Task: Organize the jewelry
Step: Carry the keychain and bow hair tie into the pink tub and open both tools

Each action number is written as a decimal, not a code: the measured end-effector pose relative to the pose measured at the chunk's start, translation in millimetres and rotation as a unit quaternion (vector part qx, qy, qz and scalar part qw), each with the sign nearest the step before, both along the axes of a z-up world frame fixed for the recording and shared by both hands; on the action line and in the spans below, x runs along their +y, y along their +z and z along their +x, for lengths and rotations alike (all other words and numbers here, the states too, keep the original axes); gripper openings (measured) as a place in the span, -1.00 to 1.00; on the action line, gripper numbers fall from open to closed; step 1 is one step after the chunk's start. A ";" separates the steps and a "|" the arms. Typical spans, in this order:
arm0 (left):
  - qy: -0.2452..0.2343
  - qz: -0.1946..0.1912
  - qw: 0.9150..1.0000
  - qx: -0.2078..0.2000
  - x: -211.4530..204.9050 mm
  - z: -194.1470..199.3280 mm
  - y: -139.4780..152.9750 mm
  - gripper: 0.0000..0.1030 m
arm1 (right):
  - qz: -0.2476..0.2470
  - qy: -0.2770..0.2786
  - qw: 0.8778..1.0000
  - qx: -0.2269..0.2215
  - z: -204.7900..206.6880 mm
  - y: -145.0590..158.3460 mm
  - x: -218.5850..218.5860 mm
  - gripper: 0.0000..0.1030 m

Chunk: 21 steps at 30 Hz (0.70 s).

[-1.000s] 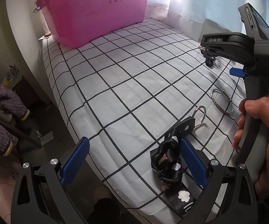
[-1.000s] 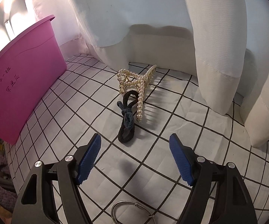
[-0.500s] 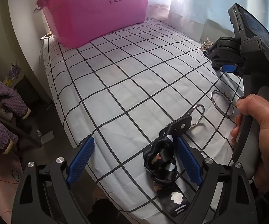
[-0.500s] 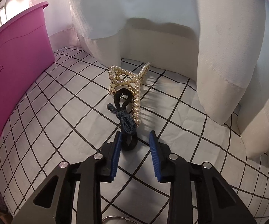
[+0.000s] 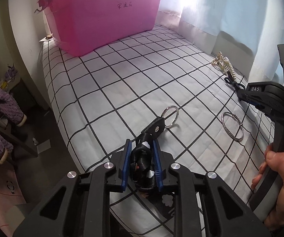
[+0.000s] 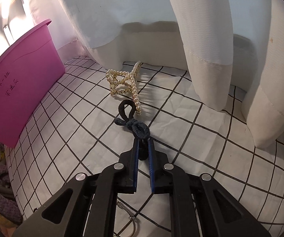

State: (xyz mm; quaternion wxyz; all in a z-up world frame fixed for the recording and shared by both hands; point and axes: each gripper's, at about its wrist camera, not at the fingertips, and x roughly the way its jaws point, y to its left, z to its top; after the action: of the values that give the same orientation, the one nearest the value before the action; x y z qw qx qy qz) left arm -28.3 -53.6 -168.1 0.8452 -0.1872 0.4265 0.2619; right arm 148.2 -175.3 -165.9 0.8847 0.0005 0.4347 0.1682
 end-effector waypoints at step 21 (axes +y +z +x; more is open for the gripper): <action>-0.058 0.048 0.996 -0.044 12.7 -6.7 97.1 -0.60 | 0.037 0.043 0.998 0.023 -60.7 57.7 -32.8 -0.82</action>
State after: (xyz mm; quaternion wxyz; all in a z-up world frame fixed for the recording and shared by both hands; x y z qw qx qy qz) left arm -35.0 -40.9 -71.0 0.8847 -0.1327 0.3864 0.2243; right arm 87.5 -208.0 -108.2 0.8656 0.0183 0.4484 0.2221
